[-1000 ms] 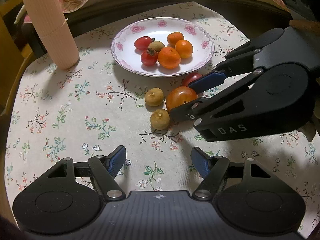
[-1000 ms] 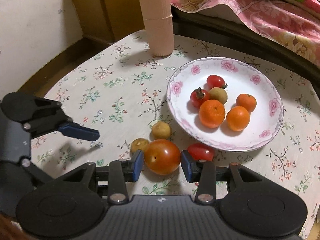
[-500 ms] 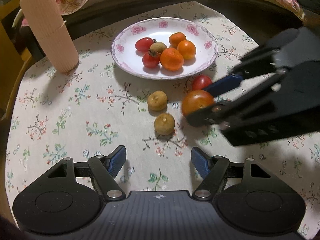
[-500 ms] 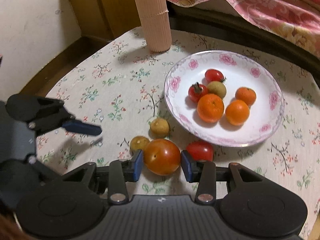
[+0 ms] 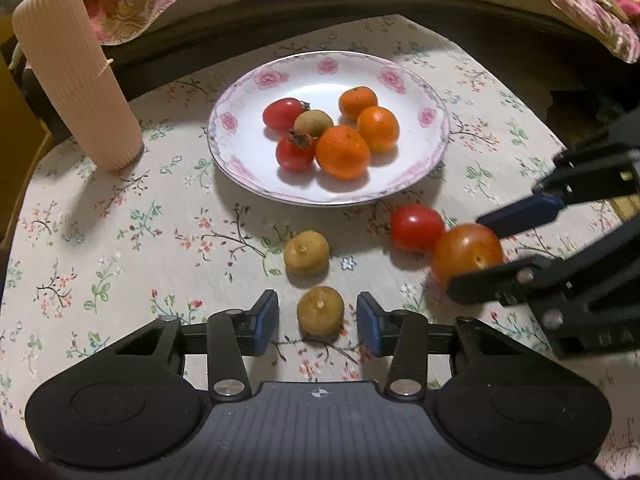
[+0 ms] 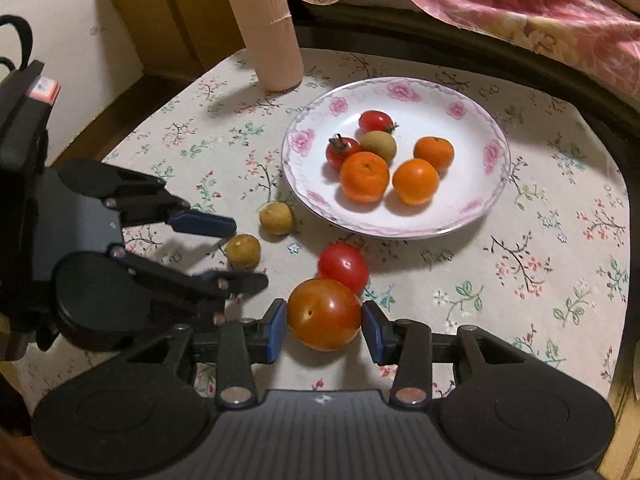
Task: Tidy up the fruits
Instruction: 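Grasp a small brownish fruit with the left tool while the right tool grasps the large tomato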
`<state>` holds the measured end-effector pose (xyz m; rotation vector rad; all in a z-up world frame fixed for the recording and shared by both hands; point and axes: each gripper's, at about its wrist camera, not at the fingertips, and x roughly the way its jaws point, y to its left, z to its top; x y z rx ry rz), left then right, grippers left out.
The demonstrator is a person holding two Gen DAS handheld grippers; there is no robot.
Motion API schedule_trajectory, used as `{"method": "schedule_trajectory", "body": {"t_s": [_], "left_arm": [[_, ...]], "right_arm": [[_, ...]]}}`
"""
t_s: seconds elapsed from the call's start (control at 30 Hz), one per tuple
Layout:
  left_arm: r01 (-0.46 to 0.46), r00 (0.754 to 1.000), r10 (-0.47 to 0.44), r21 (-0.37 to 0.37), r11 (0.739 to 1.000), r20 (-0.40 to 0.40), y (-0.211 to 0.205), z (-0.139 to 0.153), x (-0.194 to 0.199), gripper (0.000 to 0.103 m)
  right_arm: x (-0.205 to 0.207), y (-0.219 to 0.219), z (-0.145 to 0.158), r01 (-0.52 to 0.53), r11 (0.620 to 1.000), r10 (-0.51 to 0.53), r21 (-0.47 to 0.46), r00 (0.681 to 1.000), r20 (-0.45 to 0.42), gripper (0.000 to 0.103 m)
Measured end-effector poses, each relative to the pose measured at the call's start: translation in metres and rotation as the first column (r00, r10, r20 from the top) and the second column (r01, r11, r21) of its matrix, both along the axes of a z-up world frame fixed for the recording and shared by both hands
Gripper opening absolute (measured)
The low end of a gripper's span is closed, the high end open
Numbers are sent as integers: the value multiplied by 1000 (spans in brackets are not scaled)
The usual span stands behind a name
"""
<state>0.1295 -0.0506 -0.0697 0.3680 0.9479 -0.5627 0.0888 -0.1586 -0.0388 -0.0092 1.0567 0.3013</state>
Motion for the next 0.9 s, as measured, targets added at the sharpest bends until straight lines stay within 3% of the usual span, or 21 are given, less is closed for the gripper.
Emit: {"method": "schedule_trajectory", "body": {"t_s": [0.27, 0.9], "left_arm": [[-9, 1000, 8, -10, 1000, -24, 0, 2, -2, 33], [-31, 997, 34, 42, 999, -72, 5, 7, -33, 32]], "right_arm": [[-3, -3, -1, 3, 1000, -3, -4, 1000, -4, 40], [-9, 6, 0, -22, 997, 22, -79, 1000, 1, 40]]}}
